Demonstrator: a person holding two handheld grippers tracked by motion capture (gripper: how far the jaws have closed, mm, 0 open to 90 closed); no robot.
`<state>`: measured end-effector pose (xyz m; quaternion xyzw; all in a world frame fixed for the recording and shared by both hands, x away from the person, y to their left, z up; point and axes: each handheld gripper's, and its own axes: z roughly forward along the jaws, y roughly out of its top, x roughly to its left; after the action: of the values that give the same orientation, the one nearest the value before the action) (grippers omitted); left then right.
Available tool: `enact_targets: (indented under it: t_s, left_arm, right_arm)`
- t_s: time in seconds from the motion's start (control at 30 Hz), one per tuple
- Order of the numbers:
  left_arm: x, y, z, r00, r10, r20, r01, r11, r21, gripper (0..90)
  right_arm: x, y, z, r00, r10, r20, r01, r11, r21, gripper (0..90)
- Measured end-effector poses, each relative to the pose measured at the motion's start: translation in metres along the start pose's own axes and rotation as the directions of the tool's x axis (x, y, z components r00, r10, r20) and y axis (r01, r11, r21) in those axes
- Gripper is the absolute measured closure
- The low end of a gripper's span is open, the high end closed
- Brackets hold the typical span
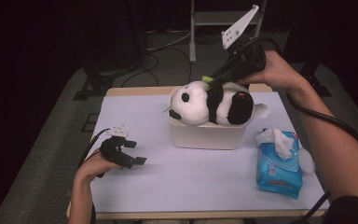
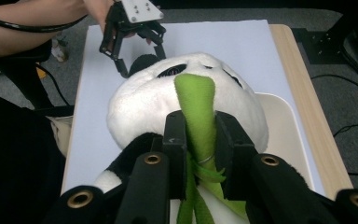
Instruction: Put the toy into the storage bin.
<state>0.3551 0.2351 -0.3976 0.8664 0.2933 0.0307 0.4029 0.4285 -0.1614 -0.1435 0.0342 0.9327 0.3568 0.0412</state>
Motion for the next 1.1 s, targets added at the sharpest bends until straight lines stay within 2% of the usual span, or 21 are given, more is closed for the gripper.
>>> enact_targets:
  t_s: [0.17, 0.23, 0.3, 0.33, 0.47, 0.53, 0.63, 0.67, 0.77, 0.8, 0.87, 0.93, 1.1]
  left_arm:
    - [0.001, -0.001, -0.001, 1.0000, -0.005, -0.003, 0.005, 1.0000, -0.003, 10.6]
    - [0.002, -0.001, -0.001, 1.0000, -0.006, -0.003, 0.006, 1.0000, -0.004, 10.6]
    - [0.002, -0.002, -0.002, 1.0000, -0.009, -0.003, 0.009, 1.0000, -0.001, 10.6]
    - [0.003, -0.003, -0.001, 0.9999, -0.013, -0.003, 0.013, 0.9999, -0.001, 10.6]
    - [0.004, -0.004, 0.000, 0.9998, -0.019, -0.001, 0.019, 0.9998, 0.004, 10.6]
    - [0.005, -0.005, 0.000, 0.9997, -0.025, -0.003, 0.025, 0.9997, 0.001, 10.5]
    - [0.005, -0.006, 0.000, 0.9996, -0.029, -0.001, 0.029, 0.9996, -0.002, 10.6]
    - [0.006, -0.006, -0.001, 0.9996, -0.029, -0.003, 0.029, 0.9996, -0.001, 10.5]
    - [0.006, -0.006, -0.001, 0.9995, -0.030, -0.003, 0.030, 0.9995, 0.000, 10.5]
    - [0.006, -0.006, 0.000, 0.9995, -0.031, -0.004, 0.031, 0.9995, -0.002, 10.5]
    - [0.006, -0.006, -0.001, 0.9996, -0.027, -0.004, 0.027, 0.9996, 0.001, 10.5]
    - [0.006, -0.006, 0.000, 0.9997, -0.025, -0.003, 0.025, 0.9997, 0.003, 10.5]
    - [0.005, -0.006, 0.001, 0.9997, -0.023, -0.001, 0.023, 0.9997, 0.009, 10.5]
  right_arm:
    - [-0.012, 0.000, 0.001, 0.9999, 0.011, 0.005, -0.011, 1.000, 0.007, 74.9]
    - [-0.023, -0.001, 0.003, 0.9997, 0.024, 0.009, -0.024, 1.000, 0.010, 74.9]
    - [-0.027, -0.002, 0.004, 0.9997, 0.024, 0.010, -0.024, 1.000, 0.010, 74.9]
    - [-0.035, -0.003, 0.005, 0.9992, 0.039, 0.010, -0.039, 0.999, 0.014, 74.9]
    - [-0.046, -0.007, 0.009, 0.9983, 0.057, 0.004, -0.057, 0.998, 0.009, 74.9]
    - [-0.055, -0.011, 0.017, 0.9978, 0.066, -0.006, -0.066, 0.998, 0.014, 74.9]
    - [-0.061, -0.014, 0.023, 0.9967, 0.079, -0.017, -0.079, 0.997, 0.019, 74.9]
    - [-0.067, -0.019, 0.032, 0.9952, 0.094, -0.028, -0.093, 0.995, 0.030, 74.8]
    - [-0.072, -0.024, 0.039, 0.9940, 0.103, -0.037, -0.102, 0.994, 0.039, 74.9]
    - [-0.076, -0.030, 0.048, 0.9926, 0.115, -0.040, -0.113, 0.992, 0.052, 74.8]
    - [-0.078, -0.032, 0.051, 0.9919, 0.120, -0.041, -0.118, 0.992, 0.052, 74.8]
    - [-0.084, -0.040, 0.059, 0.9877, 0.149, -0.047, -0.146, 0.988, 0.055, 74.8]
    - [-0.091, -0.050, 0.074, 0.9818, 0.181, -0.057, -0.177, 0.982, 0.065, 74.8]
